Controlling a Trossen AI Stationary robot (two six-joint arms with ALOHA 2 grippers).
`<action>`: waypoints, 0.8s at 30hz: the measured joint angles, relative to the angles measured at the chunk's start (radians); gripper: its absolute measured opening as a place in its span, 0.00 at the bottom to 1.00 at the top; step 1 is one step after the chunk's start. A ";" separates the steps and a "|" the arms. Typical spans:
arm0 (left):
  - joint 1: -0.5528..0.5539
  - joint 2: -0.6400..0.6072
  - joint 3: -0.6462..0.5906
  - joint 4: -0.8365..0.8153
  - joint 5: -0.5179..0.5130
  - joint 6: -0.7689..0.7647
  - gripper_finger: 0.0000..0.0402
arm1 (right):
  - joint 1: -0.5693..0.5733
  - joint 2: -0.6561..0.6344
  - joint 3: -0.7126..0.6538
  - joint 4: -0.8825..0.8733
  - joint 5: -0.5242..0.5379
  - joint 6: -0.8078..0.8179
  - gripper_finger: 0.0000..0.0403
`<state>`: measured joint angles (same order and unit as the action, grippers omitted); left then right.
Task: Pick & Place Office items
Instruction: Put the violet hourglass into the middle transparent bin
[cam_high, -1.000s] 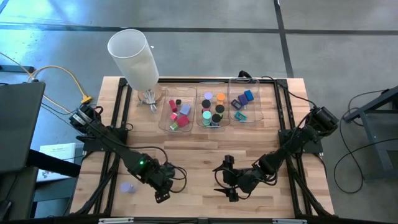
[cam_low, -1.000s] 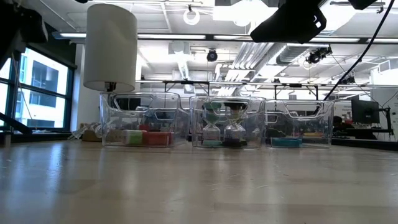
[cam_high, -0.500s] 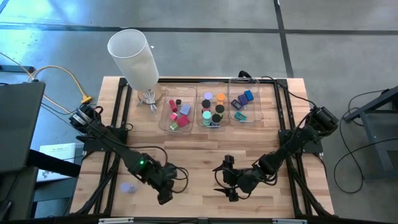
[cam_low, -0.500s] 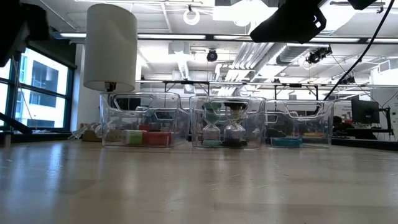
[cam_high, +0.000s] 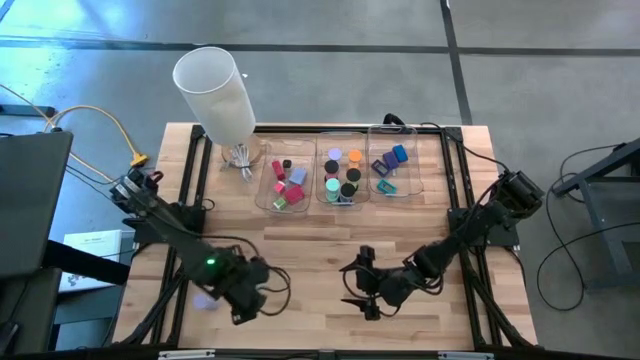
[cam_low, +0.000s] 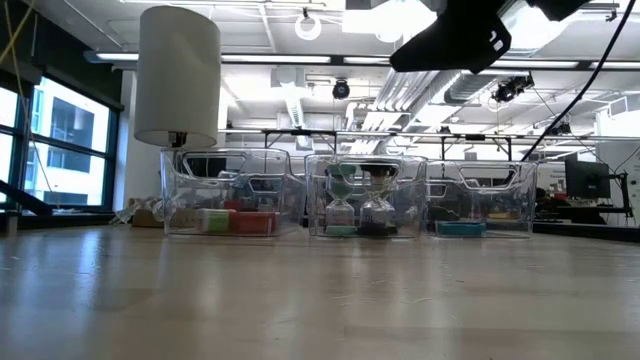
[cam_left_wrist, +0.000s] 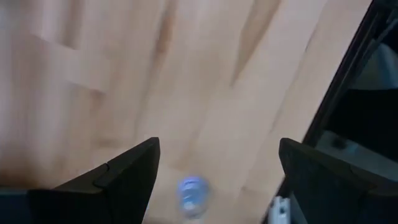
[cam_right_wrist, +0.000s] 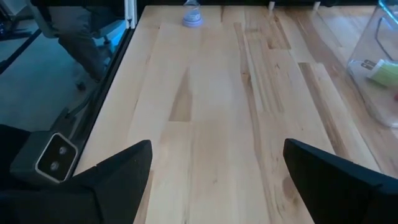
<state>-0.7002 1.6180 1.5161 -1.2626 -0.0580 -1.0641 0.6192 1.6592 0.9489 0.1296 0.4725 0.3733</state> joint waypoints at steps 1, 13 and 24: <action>-0.022 -0.001 0.039 -0.050 -0.028 0.011 0.80 | -0.004 0.000 0.000 0.002 0.000 0.000 0.88; -0.218 0.110 0.083 -0.312 0.007 -0.087 0.80 | -0.032 0.000 0.000 0.003 -0.003 0.026 0.88; -0.296 0.197 0.083 -0.258 0.157 0.000 0.80 | -0.032 0.000 0.000 0.010 -0.003 0.048 0.88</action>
<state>-0.9963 1.8148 1.5993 -1.5210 0.0994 -1.0641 0.5869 1.6592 0.9489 0.1398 0.4690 0.4214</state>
